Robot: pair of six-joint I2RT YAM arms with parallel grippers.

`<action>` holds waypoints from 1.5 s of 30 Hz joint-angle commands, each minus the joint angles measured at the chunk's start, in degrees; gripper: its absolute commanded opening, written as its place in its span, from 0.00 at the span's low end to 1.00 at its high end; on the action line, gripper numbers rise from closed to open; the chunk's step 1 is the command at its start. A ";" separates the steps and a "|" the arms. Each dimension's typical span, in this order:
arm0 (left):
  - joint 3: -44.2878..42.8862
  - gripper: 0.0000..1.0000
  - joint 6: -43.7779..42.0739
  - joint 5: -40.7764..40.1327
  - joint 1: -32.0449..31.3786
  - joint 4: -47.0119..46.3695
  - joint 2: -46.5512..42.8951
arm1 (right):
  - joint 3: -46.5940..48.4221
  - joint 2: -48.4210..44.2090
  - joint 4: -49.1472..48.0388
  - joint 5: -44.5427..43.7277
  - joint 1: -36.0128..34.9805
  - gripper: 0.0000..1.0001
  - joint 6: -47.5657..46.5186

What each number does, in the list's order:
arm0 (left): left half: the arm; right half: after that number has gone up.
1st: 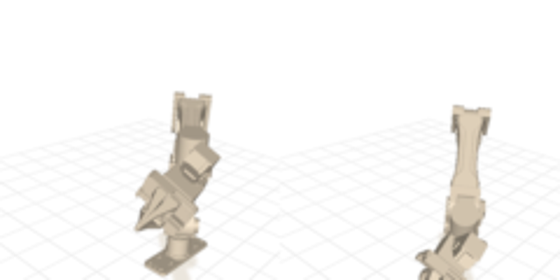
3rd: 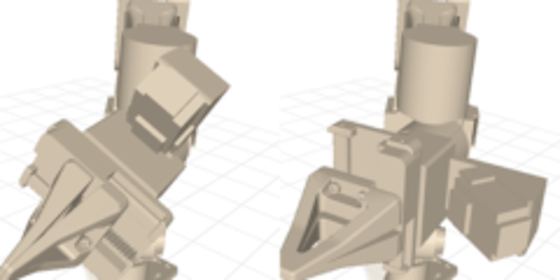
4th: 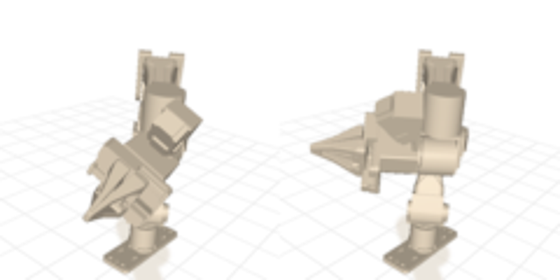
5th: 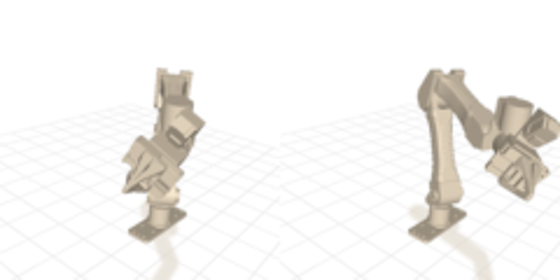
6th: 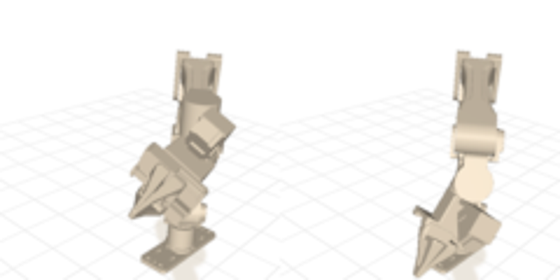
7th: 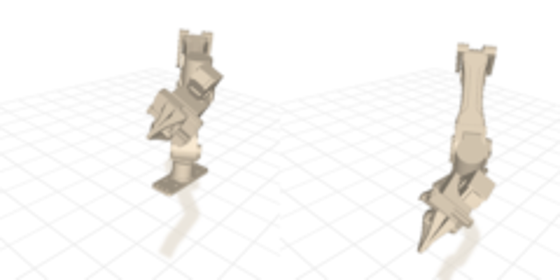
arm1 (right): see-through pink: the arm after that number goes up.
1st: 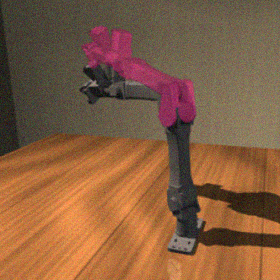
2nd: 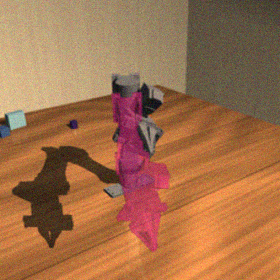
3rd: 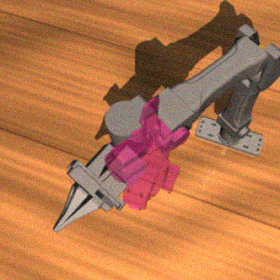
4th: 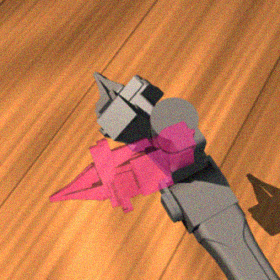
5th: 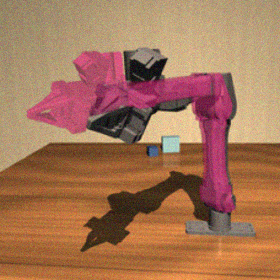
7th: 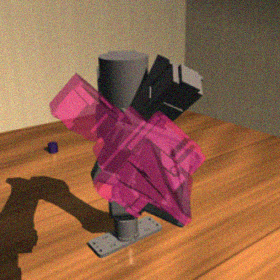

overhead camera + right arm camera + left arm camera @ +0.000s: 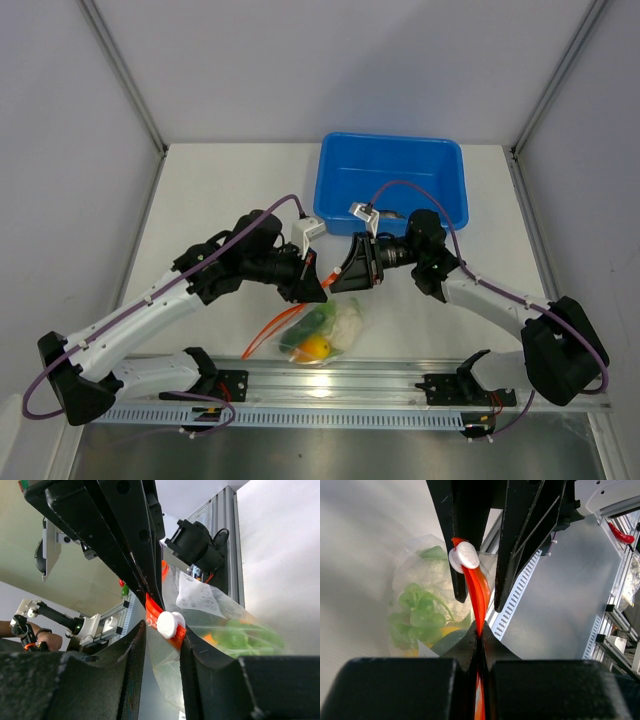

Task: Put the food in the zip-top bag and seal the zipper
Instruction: Zip the zipper food storage bag at the center of the board.

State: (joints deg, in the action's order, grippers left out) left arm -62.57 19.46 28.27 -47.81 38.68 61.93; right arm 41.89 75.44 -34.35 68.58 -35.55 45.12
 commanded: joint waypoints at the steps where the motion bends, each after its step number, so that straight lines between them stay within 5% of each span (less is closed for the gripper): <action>1: -0.37 0.01 -1.10 0.99 0.53 -2.46 -0.85 | -0.84 -0.91 -4.15 1.03 -0.40 0.34 0.67; 7: -0.10 0.01 -1.18 0.64 0.70 -2.11 -1.02 | -1.63 -1.35 -4.15 -0.02 -0.31 0.24 0.93; 11: -0.10 0.01 -1.18 0.47 0.97 -1.85 -1.02 | -2.25 -1.96 -3.45 -0.90 0.13 0.00 0.84; 17: -0.36 0.01 -1.01 -0.94 1.14 -0.27 -0.50 | -1.90 -3.19 -0.99 -2.66 1.01 0.00 -0.21; 22: -2.21 0.47 0.22 -1.03 1.40 0.70 0.47 | -0.93 -4.25 4.99 -4.24 0.75 0.00 -4.42; 25: -4.31 0.54 1.54 0.20 2.19 0.09 1.08 | -0.67 -4.95 6.48 -4.50 0.22 0.00 -5.30; 38: -6.95 0.53 7.52 13.12 7.12 -6.07 6.79 | 1.88 -6.00 15.45 -4.68 -1.63 0.00 -11.02; 45: -7.48 0.41 8.31 16.37 7.12 -6.33 10.22 | 2.23 -5.21 14.92 -4.77 -1.63 0.00 -10.76</action>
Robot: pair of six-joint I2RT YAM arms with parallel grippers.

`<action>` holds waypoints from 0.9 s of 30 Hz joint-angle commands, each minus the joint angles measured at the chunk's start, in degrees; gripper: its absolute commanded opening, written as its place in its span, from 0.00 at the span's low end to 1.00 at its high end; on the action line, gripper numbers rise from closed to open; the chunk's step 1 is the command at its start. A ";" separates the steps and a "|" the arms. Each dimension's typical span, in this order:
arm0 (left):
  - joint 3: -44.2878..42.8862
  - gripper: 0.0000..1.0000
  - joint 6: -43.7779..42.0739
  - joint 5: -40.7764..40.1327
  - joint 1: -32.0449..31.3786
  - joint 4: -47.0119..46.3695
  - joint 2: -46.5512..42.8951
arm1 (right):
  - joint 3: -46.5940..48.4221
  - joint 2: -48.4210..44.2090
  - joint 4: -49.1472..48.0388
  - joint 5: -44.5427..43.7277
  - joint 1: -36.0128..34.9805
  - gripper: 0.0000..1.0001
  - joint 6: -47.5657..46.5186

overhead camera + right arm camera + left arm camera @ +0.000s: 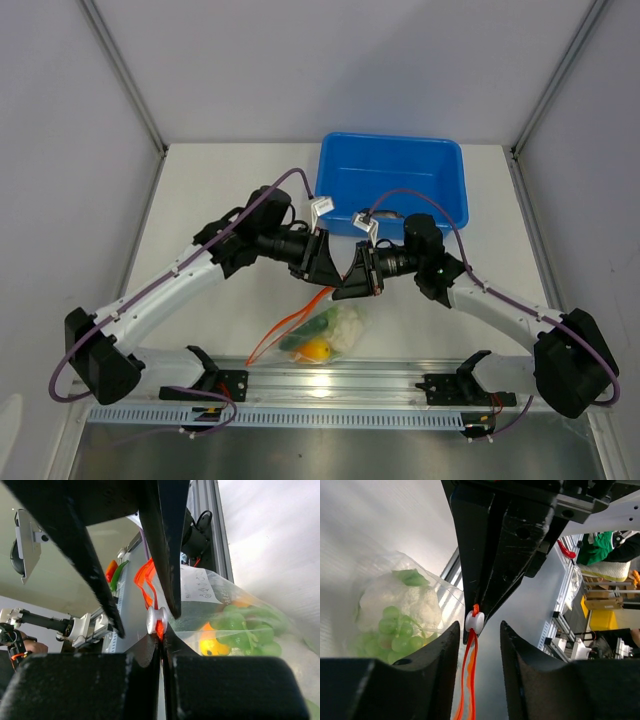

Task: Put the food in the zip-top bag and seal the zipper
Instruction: Zip the zipper food storage bag at the center of the board.

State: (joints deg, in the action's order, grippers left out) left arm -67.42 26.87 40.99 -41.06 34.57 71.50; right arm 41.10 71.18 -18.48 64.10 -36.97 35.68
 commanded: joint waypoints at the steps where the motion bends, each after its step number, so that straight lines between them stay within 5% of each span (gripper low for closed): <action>1: -2.72 0.39 0.99 3.74 0.36 -2.31 0.74 | 3.02 -0.95 -0.94 -0.37 -0.21 0.00 -1.32; 8: -2.54 0.23 1.16 3.74 0.72 -2.57 0.92 | 3.02 -0.51 -0.86 -0.11 -0.21 0.00 -1.40; 21: -1.75 0.18 2.66 5.23 2.03 -4.33 0.83 | 2.93 0.01 -0.51 0.24 -0.12 0.00 -2.02; 27: -2.28 0.01 2.05 5.06 1.95 -2.93 1.44 | 3.28 0.36 -0.42 -0.72 -0.03 0.00 -1.41</action>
State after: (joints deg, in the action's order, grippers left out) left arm -67.44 28.56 43.79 -39.38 33.65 72.77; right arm 41.74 71.20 -17.80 63.86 -36.95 34.68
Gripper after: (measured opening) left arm 0.066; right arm 0.006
